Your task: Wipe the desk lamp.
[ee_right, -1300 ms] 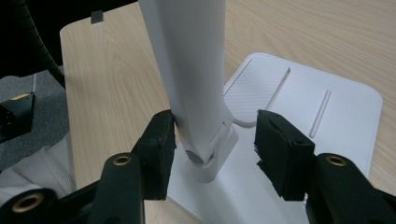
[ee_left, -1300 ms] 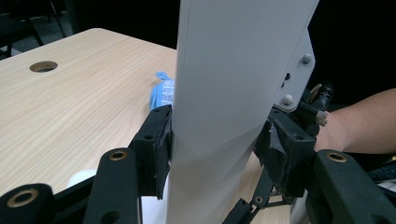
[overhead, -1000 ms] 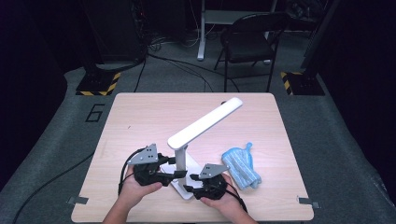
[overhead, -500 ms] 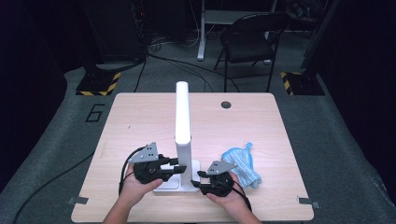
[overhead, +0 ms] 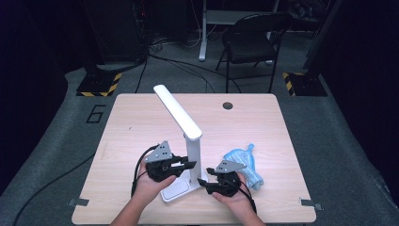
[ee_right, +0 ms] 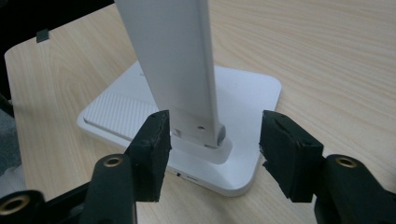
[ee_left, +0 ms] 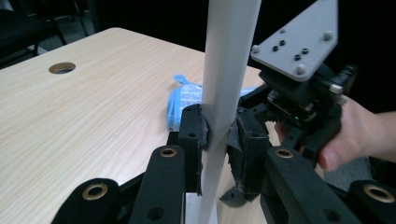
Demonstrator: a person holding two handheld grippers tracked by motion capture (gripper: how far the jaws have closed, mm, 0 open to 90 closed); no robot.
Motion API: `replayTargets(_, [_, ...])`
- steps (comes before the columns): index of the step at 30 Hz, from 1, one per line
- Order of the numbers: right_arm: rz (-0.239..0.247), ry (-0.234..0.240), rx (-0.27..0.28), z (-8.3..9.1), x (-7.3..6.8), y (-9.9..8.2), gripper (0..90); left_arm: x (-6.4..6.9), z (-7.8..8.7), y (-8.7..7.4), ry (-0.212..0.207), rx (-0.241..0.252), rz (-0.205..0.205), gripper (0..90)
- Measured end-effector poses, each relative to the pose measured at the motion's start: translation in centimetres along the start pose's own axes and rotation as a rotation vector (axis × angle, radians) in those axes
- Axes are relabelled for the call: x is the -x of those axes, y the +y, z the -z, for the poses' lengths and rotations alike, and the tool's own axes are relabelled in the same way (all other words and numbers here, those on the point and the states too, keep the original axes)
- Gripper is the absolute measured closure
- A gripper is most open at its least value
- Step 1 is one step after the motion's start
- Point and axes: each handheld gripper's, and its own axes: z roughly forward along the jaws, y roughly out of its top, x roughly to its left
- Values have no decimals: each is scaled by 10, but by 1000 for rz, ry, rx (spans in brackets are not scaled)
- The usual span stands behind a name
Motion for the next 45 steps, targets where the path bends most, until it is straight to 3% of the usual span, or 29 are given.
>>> replayTargets(12, [-16,-52,1,-6,3,9,398,-3,-24,12,30,-9,36,745])
replayTargets(19, [-66,-100,13,-8,12,13,436,-7,-36,18,32,-12,44,724])
replayTargets(20, [-74,-104,17,-8,12,13,435,-8,-36,18,28,-12,43,724])
replayTargets(23, [-40,-115,28,-8,11,13,495,-10,-29,15,38,-4,58,618])
replayTargets(33, [12,-125,19,-7,13,14,512,-18,-3,-2,75,13,98,523])
replayTargets(34, [32,-125,12,-7,13,15,515,-20,0,-5,81,4,94,511])
replayTargets(38, [34,-117,14,-8,13,15,514,-23,5,-12,110,-23,79,481])
replayTargets(45, [33,-121,11,-8,10,15,516,-33,15,-37,132,-61,120,444])
